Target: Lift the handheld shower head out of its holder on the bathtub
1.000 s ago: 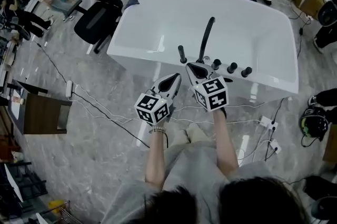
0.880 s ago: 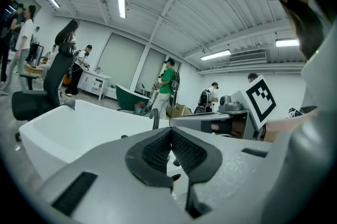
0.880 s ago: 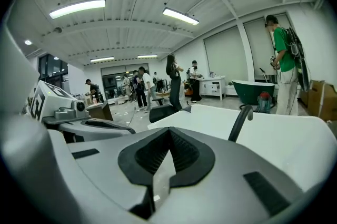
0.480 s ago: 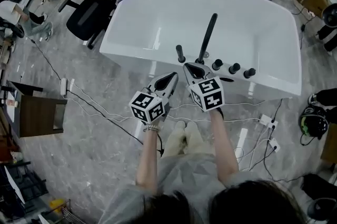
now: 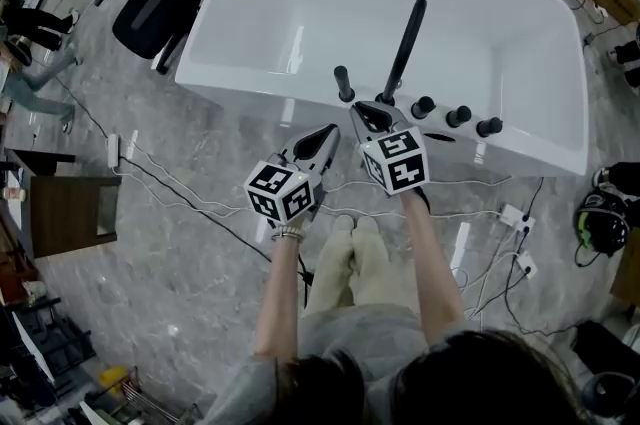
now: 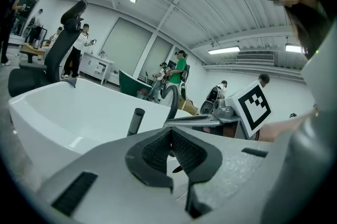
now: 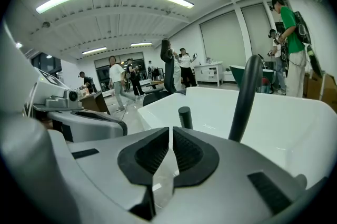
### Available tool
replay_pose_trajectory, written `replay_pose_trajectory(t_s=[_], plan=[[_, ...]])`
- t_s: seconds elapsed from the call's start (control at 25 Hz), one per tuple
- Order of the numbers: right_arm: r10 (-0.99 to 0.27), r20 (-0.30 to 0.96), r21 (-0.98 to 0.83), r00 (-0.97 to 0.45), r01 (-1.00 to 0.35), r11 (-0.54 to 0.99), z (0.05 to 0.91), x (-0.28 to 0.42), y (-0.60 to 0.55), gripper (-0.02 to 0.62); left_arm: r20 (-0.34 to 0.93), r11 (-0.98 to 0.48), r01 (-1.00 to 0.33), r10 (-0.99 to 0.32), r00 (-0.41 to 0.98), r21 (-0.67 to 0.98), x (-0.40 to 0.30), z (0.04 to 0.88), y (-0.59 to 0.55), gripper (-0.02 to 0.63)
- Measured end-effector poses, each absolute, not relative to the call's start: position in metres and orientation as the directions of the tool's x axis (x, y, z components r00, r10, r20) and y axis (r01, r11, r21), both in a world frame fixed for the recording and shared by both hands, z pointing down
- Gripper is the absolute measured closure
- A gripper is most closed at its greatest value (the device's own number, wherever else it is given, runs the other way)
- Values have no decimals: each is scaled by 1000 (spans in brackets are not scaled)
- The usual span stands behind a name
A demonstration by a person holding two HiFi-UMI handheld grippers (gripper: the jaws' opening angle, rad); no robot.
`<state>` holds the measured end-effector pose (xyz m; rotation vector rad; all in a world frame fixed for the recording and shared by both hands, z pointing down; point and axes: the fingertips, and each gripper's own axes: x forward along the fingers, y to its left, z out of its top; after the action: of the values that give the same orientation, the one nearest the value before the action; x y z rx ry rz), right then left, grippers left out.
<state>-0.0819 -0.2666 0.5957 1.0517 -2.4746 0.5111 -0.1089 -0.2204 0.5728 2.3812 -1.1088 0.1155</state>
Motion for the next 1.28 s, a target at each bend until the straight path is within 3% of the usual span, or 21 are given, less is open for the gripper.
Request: replay_pose_trajectory(t_s=[1.28], plan=[[-578,566,-194,-588,-776,600,727,-111,-335,433,385,-441,-762,-674,630,475,-148,694,-262,601]])
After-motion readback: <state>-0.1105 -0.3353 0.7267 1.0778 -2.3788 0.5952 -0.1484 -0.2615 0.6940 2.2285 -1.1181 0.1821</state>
